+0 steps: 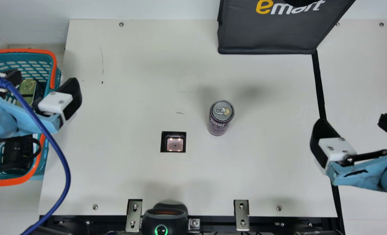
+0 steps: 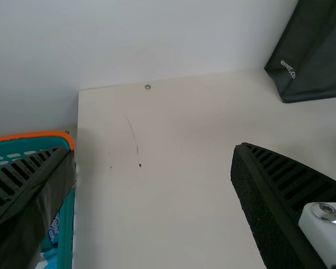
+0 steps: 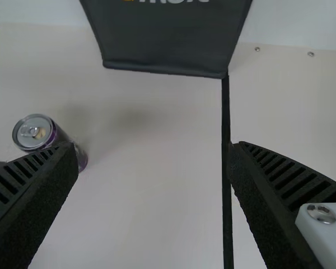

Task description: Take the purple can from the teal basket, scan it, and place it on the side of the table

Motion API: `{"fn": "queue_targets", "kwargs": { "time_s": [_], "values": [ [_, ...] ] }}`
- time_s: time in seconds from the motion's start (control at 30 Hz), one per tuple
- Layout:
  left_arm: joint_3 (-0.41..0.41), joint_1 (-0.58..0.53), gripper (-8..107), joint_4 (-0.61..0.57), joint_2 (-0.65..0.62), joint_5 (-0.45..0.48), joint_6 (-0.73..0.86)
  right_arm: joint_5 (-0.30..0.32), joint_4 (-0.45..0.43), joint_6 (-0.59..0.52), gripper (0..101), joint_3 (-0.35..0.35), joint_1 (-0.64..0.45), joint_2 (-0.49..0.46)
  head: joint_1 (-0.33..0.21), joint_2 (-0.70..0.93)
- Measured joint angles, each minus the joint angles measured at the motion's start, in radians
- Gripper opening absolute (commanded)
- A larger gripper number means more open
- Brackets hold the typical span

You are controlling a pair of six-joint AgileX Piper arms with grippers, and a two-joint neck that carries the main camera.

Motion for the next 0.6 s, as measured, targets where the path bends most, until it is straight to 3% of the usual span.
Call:
{"fn": "queue_targets", "kwargs": {
  "time_s": [0.3, 0.6],
  "values": [
    [0.0, 0.0, 90, 0.0, 0.0, 0.0, 0.0, 0.0, 0.048, -0.056, 95, 0.002, 0.102, 0.057, 0.0, 0.0],
    [0.0, 0.0, 90, 0.0, 0.0, 0.0, 0.0, -0.002, 0.022, -0.027, 95, -0.04, 0.182, 0.146, 0.0, 0.0]
  ]
}}
